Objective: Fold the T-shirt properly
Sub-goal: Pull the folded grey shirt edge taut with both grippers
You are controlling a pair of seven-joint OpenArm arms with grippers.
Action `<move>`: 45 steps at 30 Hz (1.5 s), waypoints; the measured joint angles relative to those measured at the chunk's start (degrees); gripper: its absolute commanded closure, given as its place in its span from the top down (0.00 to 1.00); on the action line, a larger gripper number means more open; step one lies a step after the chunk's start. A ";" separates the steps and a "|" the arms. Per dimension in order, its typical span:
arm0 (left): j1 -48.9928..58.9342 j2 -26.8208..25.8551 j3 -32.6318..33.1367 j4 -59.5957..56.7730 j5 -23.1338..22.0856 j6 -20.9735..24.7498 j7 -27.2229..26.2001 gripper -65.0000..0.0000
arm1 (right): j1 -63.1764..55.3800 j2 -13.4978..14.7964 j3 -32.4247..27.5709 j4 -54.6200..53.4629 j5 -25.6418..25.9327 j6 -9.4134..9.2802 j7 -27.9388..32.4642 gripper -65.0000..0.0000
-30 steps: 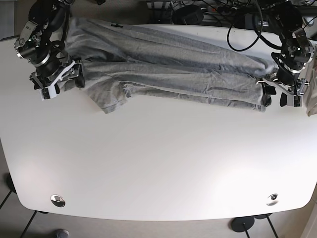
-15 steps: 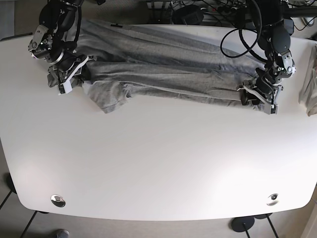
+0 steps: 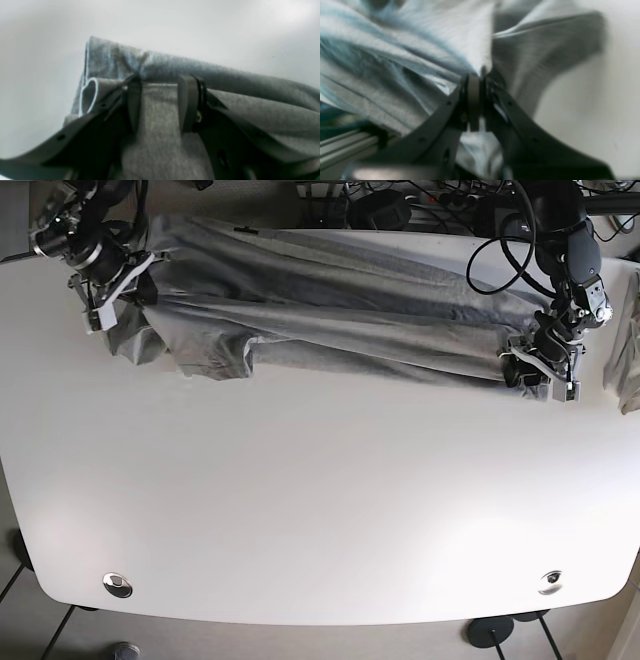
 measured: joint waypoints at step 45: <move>9.22 3.56 -9.38 13.86 2.32 -5.40 12.87 0.34 | 24.28 10.64 -8.74 -25.57 -11.04 -0.42 2.16 0.29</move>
